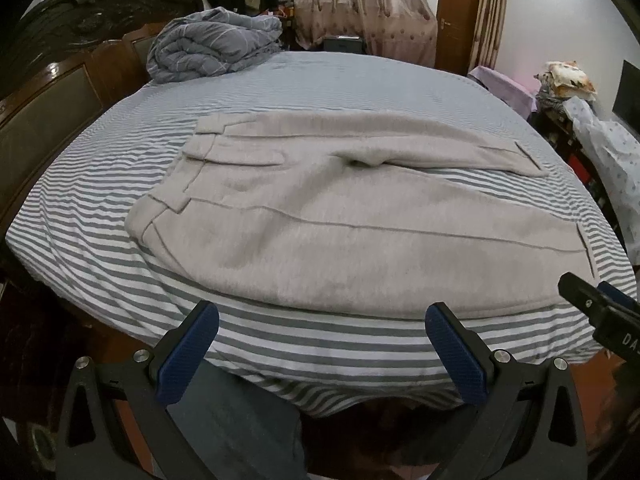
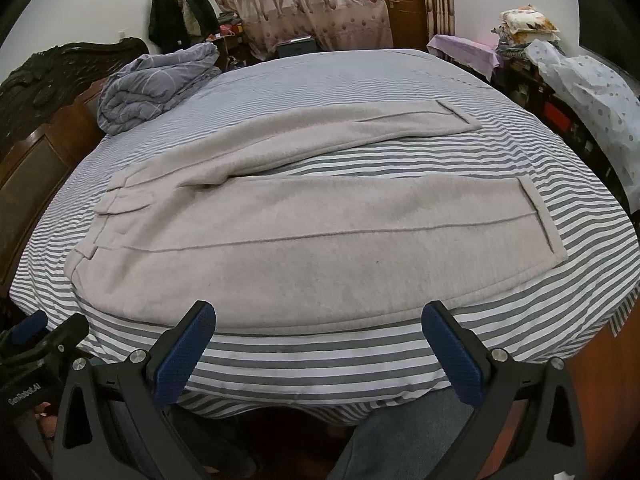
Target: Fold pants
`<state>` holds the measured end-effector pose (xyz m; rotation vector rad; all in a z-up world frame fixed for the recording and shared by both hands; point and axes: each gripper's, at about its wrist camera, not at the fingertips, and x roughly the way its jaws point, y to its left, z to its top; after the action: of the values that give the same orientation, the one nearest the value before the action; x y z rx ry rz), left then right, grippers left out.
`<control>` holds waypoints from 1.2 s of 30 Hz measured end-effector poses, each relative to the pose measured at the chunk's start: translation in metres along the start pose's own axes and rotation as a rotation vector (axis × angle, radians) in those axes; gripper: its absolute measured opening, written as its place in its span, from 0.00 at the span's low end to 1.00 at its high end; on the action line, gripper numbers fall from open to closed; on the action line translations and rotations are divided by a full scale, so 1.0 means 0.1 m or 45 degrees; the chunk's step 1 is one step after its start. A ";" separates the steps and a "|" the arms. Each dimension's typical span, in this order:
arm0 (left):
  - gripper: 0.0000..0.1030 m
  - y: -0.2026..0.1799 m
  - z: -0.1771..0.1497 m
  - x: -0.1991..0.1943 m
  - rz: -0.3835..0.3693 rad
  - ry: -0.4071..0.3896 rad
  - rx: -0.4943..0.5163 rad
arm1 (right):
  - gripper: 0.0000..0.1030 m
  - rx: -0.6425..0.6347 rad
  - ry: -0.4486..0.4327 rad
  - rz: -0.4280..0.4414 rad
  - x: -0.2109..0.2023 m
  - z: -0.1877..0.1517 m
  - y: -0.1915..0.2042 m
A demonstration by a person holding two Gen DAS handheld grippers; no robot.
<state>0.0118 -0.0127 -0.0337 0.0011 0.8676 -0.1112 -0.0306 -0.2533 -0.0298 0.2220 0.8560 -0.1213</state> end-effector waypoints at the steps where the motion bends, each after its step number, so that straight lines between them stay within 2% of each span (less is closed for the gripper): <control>1: 0.99 0.00 0.00 0.00 0.001 0.002 0.000 | 1.00 0.001 -0.001 -0.001 0.00 0.00 0.00; 26: 0.99 -0.01 0.01 0.07 0.019 0.065 -0.002 | 1.00 -0.023 -0.001 -0.010 0.03 0.03 0.06; 32: 0.99 0.13 0.05 0.18 0.015 0.092 -0.052 | 1.00 -0.052 0.006 -0.005 0.08 0.02 0.09; 36: 0.99 0.38 0.15 0.26 0.045 0.065 -0.098 | 0.99 -0.078 0.009 0.029 0.15 0.00 0.14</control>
<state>0.0437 0.0218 -0.0455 -0.0529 0.9223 -0.0444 -0.0179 -0.2405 -0.0390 0.1744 0.8623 -0.0731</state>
